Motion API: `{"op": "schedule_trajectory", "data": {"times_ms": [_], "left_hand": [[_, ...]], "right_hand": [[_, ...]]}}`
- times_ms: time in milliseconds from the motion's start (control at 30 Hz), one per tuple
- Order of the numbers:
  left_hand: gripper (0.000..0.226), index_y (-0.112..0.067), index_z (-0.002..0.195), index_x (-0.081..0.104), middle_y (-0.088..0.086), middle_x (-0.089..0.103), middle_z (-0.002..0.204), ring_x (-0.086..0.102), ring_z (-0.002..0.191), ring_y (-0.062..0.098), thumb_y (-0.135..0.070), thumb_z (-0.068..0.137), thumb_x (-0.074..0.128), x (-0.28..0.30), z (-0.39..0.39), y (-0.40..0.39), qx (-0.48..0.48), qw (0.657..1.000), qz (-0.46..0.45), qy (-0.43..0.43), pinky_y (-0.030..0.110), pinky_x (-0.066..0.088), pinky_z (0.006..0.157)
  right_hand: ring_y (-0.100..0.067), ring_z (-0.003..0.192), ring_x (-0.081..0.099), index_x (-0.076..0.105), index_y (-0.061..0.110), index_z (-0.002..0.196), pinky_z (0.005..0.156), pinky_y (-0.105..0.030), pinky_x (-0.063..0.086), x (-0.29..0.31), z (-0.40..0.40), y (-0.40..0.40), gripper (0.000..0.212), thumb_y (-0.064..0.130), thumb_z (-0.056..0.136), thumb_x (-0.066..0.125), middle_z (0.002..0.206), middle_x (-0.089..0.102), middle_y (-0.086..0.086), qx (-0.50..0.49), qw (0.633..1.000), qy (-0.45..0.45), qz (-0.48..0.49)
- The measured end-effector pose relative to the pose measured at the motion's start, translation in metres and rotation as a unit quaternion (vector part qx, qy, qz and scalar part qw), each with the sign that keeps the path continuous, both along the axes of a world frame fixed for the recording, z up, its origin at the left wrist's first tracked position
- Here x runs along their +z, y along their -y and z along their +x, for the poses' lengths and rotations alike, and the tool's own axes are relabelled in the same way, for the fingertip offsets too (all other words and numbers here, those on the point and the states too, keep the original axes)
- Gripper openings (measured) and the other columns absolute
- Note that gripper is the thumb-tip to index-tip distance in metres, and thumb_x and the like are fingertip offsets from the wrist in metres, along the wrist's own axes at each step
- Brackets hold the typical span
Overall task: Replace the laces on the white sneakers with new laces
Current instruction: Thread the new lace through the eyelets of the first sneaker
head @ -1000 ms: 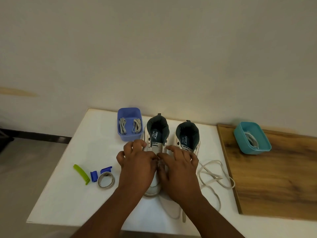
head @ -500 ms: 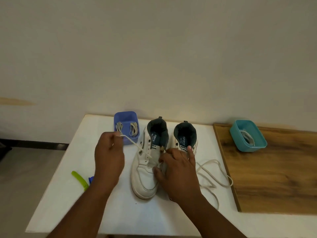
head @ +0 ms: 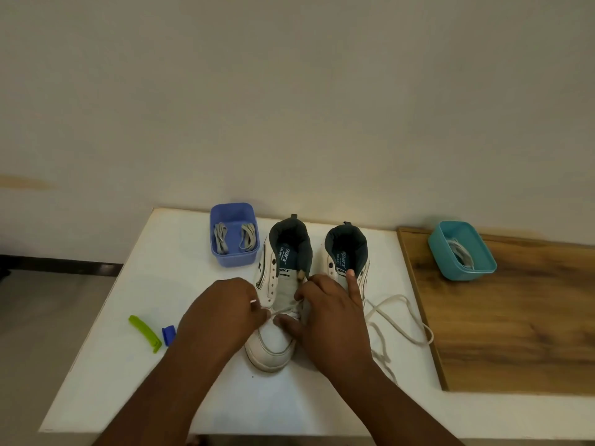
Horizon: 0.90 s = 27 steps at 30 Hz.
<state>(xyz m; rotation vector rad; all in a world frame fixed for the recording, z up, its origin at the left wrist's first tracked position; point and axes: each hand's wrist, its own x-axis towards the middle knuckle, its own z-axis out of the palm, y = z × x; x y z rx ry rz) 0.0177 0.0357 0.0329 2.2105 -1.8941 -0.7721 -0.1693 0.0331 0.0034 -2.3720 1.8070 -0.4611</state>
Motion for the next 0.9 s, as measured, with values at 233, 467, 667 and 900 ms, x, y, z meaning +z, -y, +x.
{"op": "schedule_trajectory", "data": {"times_ms": [233,467,667,900], "left_hand": [[0.032,-0.022,0.069,0.049,-0.001,0.048,0.066,0.045,0.060,0.008,-0.014,0.100,0.046,0.032,0.002,0.004,0.250,0.849,-0.291,-0.363,0.026,0.040,0.058],[0.027,-0.027,0.071,0.057,-0.012,0.052,0.065,0.045,0.061,0.008,-0.038,0.095,0.056,0.036,0.016,0.009,0.405,0.638,-0.434,-0.490,0.030,0.038,0.059],[0.040,-0.041,0.137,0.045,-0.018,0.059,0.119,0.059,0.104,0.001,-0.038,0.099,0.057,-0.017,-0.022,0.002,-0.060,0.985,-0.117,-0.110,0.015,0.041,0.086],[0.031,-0.031,0.124,0.065,-0.002,0.054,0.120,0.057,0.096,0.011,-0.046,0.101,0.049,-0.020,-0.035,0.009,-0.070,0.994,-0.084,0.017,0.017,0.033,0.078]], "right_hand": [[-0.005,0.119,0.053,0.061,0.039,0.105,0.126,-0.039,-0.009,0.002,0.001,-0.002,0.047,0.078,0.077,0.059,0.112,0.059,0.019,-0.001,1.000,0.011,0.008],[-0.008,0.127,0.049,0.058,0.041,0.108,0.126,-0.044,-0.011,0.001,-0.001,-0.002,0.045,0.076,0.079,0.060,0.116,0.056,0.020,0.001,0.999,0.026,0.025],[-0.012,0.127,0.053,0.062,0.041,0.111,0.126,-0.051,-0.005,-0.001,0.002,-0.004,0.049,0.075,0.080,0.046,0.117,0.060,0.016,-0.001,0.999,0.032,0.018],[-0.011,0.131,0.050,0.064,0.041,0.110,0.125,-0.049,-0.010,-0.002,0.000,-0.003,0.052,0.072,0.077,0.038,0.121,0.061,0.016,0.000,0.999,0.025,0.027]]}}
